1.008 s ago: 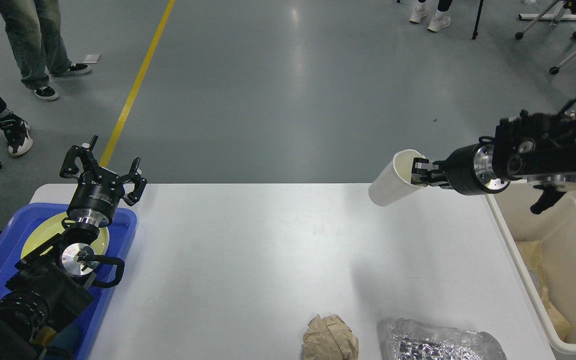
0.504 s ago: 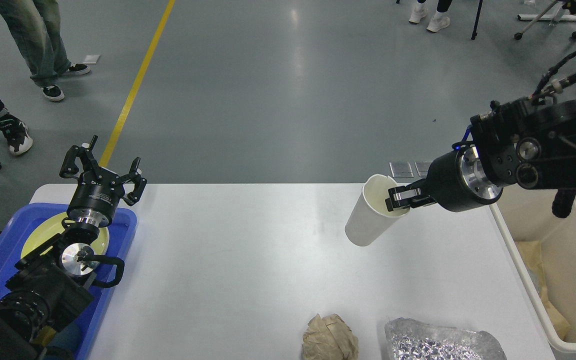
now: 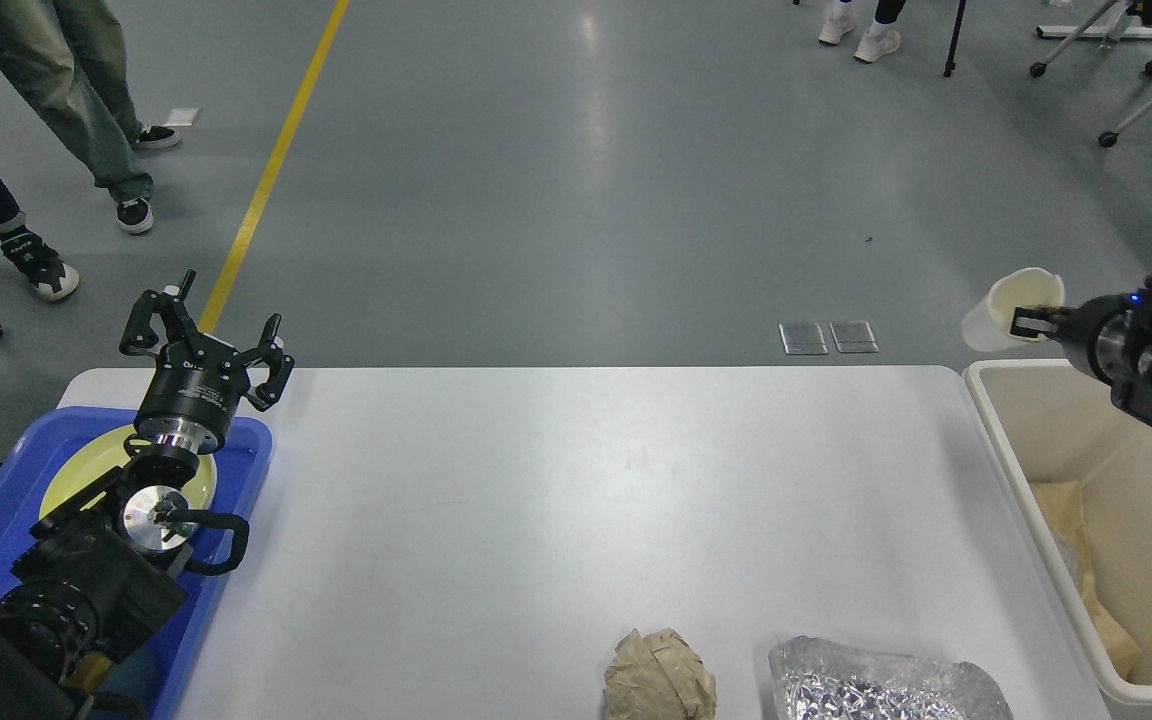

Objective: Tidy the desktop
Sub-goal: 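Lift the paper cup with the right gripper and carry it over the bin, then open the right gripper to drop the cup into the bin, raise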

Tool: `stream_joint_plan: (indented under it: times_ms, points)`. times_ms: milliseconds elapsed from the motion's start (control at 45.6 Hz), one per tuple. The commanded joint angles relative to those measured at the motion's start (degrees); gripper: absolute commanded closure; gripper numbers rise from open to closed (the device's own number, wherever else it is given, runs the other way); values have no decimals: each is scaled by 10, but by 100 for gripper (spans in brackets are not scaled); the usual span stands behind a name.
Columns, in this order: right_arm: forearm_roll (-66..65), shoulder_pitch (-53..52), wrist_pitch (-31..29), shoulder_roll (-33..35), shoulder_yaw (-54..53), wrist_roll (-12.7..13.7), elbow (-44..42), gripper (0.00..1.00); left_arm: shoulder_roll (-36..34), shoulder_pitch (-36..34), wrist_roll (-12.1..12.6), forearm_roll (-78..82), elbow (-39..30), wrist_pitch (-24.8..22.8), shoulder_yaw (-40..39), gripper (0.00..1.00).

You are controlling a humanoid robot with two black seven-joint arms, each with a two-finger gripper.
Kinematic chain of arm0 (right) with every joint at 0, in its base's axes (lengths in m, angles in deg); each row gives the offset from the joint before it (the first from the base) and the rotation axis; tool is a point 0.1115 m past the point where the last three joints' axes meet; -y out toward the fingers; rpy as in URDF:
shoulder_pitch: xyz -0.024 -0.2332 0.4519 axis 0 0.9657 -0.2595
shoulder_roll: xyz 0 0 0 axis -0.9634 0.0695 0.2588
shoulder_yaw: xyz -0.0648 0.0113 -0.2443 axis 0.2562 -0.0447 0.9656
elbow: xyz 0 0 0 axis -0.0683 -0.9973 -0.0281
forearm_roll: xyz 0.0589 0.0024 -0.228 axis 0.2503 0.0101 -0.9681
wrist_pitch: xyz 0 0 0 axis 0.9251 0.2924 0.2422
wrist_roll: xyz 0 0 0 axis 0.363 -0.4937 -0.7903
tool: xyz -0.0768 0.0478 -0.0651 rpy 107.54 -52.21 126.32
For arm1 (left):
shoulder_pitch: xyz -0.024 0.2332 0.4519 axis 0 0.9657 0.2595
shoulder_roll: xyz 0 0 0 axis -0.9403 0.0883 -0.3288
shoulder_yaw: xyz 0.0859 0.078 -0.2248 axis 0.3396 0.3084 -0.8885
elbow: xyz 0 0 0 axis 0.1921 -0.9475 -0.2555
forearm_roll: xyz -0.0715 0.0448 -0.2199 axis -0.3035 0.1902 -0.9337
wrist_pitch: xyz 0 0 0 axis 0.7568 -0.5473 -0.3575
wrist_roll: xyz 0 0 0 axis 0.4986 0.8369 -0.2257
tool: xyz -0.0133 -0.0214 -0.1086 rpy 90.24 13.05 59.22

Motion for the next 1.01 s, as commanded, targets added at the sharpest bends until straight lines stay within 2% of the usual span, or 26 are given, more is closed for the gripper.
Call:
stream_joint_plan:
  times_ms: [0, 175, 351, 373, 395, 416, 438, 460, 833, 986]
  points:
    - [88, 122, 50, -1, -38, 0, -107, 100, 0, 1, 0, 0, 0, 0, 0, 4]
    - [116, 188, 129, 0, -41, 0, -129, 100, 0, 0, 0, 0, 0, 1, 0, 4]
    - [116, 200, 131, 0, -43, 1, -129, 98, 0, 0, 0, 0, 0, 1, 1, 4]
    - [115, 201, 129, 0, -40, 3, -128, 65, 0, 0, 0, 0, 0, 1, 0, 4]
    - [114, 201, 128, 0, -36, 4, -129, 3, 0, 1, 0, 0, 0, 1, 0, 4]
    - [111, 201, 128, -1, -33, 6, -130, 0, 0, 0, 0, 0, 0, 0, 0, 4]
    - [111, 202, 129, -1, -33, 6, -129, 6, 0, 1, 0, 0, 0, 1, 0, 4]
    - [111, 202, 129, -1, -34, 7, -129, 0, 0, 1, 0, 0, 0, 1, 0, 4]
    - [110, 198, 129, -8, -36, 7, -119, 0, 0, 0, 0, 0, 0, 1, 0, 4]
    - [112, 124, 127, -1, -38, 7, -72, 0, 0, 0, 0, 0, 0, 0, 0, 4]
